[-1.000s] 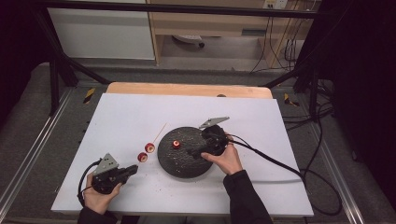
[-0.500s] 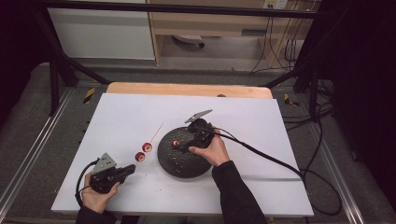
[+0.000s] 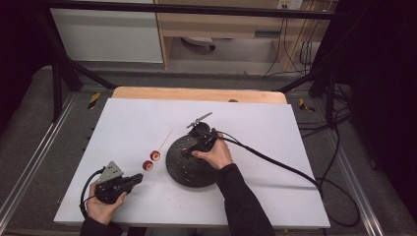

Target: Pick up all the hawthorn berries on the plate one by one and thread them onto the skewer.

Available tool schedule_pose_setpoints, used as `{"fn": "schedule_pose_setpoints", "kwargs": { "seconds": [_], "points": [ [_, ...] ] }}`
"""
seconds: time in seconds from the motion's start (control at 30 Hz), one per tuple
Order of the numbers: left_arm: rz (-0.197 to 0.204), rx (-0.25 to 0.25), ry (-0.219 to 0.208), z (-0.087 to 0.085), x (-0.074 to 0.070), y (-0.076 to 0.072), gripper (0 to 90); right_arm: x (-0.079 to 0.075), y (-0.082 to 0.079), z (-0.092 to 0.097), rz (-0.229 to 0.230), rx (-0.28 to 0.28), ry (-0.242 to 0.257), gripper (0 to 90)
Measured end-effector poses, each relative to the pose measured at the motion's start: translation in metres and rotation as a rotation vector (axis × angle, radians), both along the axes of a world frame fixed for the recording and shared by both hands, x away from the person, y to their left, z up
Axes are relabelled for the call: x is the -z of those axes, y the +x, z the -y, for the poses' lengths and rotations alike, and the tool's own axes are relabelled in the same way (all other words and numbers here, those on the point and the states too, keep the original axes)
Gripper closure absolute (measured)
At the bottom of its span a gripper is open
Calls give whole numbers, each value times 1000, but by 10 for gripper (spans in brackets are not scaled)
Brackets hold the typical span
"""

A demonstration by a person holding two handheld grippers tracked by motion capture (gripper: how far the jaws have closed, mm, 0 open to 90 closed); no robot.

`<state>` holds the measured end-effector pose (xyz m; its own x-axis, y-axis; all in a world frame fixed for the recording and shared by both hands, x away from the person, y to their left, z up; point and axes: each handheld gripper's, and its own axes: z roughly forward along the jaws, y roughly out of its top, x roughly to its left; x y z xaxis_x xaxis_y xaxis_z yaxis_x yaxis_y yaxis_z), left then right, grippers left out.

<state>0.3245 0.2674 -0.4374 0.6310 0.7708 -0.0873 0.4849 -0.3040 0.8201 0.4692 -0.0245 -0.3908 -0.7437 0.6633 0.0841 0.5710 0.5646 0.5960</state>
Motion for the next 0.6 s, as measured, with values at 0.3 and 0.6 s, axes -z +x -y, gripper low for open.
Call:
{"fn": "schedule_pose_setpoints", "kwargs": {
  "seconds": [0.3,0.6],
  "points": [
    [-1,-5,4,0,0,1,882,9,13,-15,-49,-33,-40,221],
    [-4,-3,5,0,1,1,882,20,20,-22,-105,-41,-50,395]
  ]
}}
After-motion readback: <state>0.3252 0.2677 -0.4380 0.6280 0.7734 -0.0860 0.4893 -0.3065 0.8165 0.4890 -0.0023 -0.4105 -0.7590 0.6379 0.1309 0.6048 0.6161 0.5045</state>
